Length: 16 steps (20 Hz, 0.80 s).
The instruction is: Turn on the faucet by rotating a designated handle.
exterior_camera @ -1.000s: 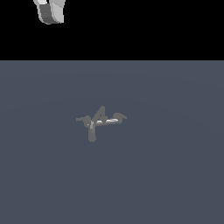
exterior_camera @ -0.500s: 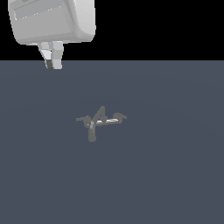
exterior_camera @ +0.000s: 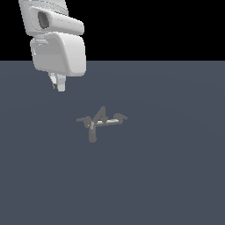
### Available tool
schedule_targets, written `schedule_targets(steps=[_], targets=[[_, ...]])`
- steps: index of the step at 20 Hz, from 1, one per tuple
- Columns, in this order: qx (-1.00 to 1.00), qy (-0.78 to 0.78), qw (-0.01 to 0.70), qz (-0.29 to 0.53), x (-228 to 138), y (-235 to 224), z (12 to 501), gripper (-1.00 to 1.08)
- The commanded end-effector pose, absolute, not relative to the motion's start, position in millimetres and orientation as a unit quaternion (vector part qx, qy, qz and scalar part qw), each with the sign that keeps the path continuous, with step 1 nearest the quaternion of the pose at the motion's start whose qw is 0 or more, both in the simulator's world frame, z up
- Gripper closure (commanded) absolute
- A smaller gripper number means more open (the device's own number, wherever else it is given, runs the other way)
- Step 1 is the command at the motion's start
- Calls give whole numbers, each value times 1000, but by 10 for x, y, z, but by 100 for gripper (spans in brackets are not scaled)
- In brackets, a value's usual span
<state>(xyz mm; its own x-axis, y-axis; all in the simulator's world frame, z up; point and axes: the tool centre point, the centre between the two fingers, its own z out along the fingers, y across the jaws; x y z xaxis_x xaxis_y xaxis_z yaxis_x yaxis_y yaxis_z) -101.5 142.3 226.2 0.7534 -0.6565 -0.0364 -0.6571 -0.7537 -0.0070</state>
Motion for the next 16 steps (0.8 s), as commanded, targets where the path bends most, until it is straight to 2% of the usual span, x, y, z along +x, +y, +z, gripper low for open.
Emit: schedule_targets(steps=[1, 16], targets=[[-929, 369, 10, 14, -898, 1462, 2124, 108], [-877, 480, 4, 6, -142, 1540, 1273, 108]])
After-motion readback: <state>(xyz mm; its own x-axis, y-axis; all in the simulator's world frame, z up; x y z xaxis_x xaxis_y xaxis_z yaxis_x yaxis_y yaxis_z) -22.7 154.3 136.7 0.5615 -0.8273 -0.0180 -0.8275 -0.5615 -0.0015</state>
